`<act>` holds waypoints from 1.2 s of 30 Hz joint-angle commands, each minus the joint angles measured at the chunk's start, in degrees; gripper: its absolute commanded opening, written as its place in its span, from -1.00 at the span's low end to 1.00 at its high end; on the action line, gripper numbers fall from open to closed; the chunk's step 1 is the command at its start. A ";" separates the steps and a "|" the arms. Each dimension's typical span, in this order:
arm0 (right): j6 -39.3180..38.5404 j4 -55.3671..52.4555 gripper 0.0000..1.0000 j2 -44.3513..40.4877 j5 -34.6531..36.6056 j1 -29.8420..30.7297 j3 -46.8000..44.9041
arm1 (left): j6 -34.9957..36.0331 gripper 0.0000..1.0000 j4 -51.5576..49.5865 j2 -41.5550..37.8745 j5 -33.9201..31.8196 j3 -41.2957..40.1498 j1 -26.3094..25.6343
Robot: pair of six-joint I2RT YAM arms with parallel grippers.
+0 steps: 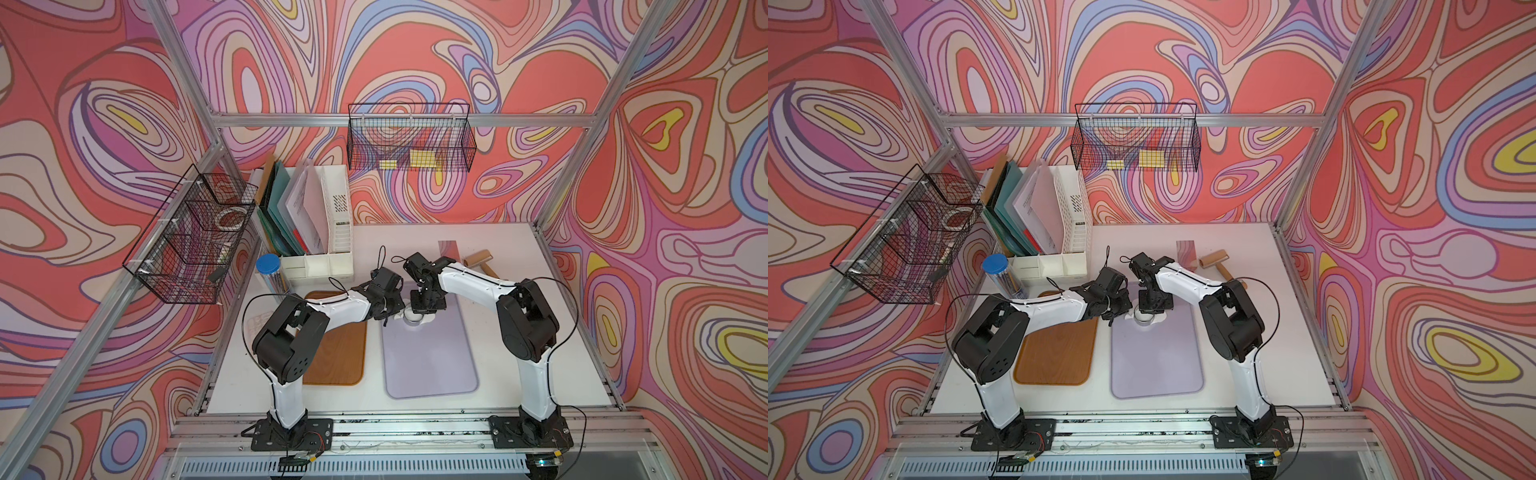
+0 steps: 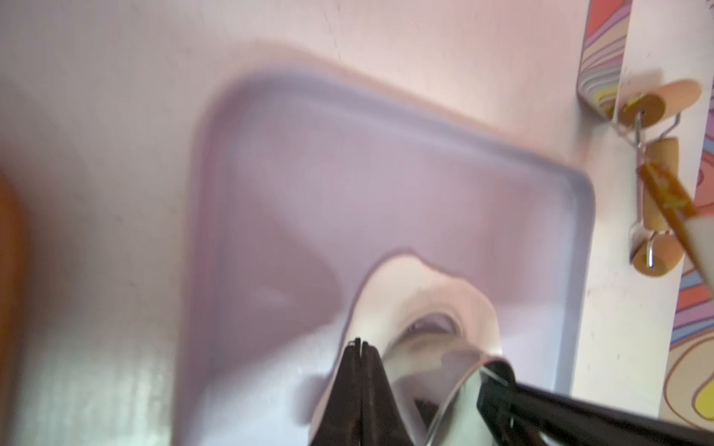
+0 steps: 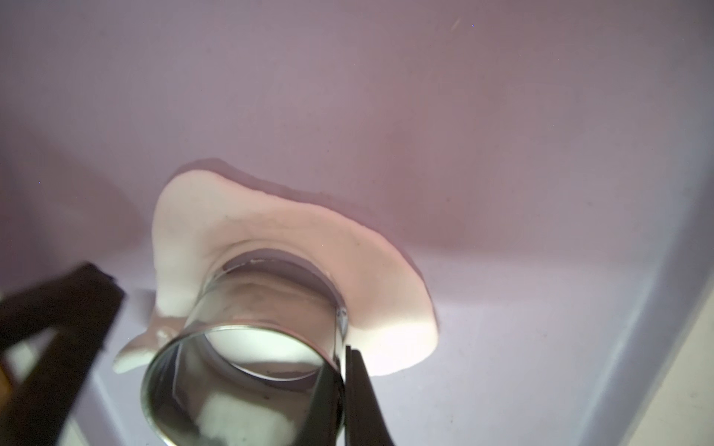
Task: Roll out the dumpling wrappers from the dough
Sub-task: Remove the dumpling wrapper from the work surface.
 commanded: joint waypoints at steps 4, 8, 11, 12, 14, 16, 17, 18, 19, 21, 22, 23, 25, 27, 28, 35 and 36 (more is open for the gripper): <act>-3.18 -8.78 -0.95 5.09 -1.30 0.67 2.38 | 5.76 -0.82 -0.29 -2.71 -3.11 1.42 0.83; -3.62 -9.60 -0.95 6.37 -1.04 0.66 3.75 | 6.03 -0.72 -1.86 -9.24 -0.01 -3.18 -0.58; -3.64 -9.34 -0.95 6.72 -1.12 0.69 4.38 | 0.91 -0.79 -0.05 -12.01 4.79 -9.48 -1.99; -3.67 -9.34 -0.95 6.81 -1.02 0.66 4.70 | -0.51 -0.85 1.17 -11.91 6.41 -11.25 -2.46; -3.62 -9.34 -0.95 7.00 -1.22 0.67 5.28 | -2.12 -0.91 2.35 -10.64 8.59 -12.67 -3.23; -3.55 -9.17 -0.95 6.93 -1.52 0.66 5.50 | -2.68 -0.92 3.22 -8.53 9.13 -12.77 -4.20; -3.54 -9.24 -0.95 6.92 -1.50 0.71 5.50 | -2.90 -0.93 3.57 -7.59 9.31 -12.47 -4.32; -3.58 -9.34 -0.95 6.80 -1.47 0.66 5.52 | -3.22 -0.94 4.54 -6.71 9.74 -12.32 -4.33; -3.63 -9.34 -0.95 6.77 -1.34 0.70 5.38 | -3.52 -0.94 5.71 -6.01 9.80 -12.22 -4.41; -3.75 -9.56 -0.95 6.55 -1.35 0.68 5.23 | -3.72 -0.96 6.47 -4.79 9.35 -11.27 -4.43; -3.71 -9.60 -0.95 6.43 -1.30 0.67 5.15 | -3.45 -0.98 6.01 -4.11 9.04 -10.49 -4.43; -3.79 -9.56 -0.95 6.37 -1.33 0.67 4.87 | -2.85 -0.98 5.19 -3.33 8.55 -9.14 -4.36; -3.84 -9.60 -0.95 6.21 -1.44 0.71 4.43 | -2.00 -0.98 3.09 -1.66 6.27 -7.01 -4.20; -4.21 -9.69 -0.95 6.04 -2.06 0.66 4.09 | -1.88 -0.98 2.74 0.17 5.12 -5.76 -3.03; -4.56 -9.67 -0.95 6.05 -2.31 0.67 3.92 | -1.84 -0.98 3.34 0.91 5.16 -5.49 -2.29; -6.27 -10.91 -0.95 5.79 -3.04 0.66 3.50 | 2.46 -0.96 5.22 4.09 6.61 -0.77 1.75; -6.49 -11.17 -0.95 5.85 -3.15 0.66 3.43 | 3.14 -0.96 5.30 4.19 6.53 0.16 2.04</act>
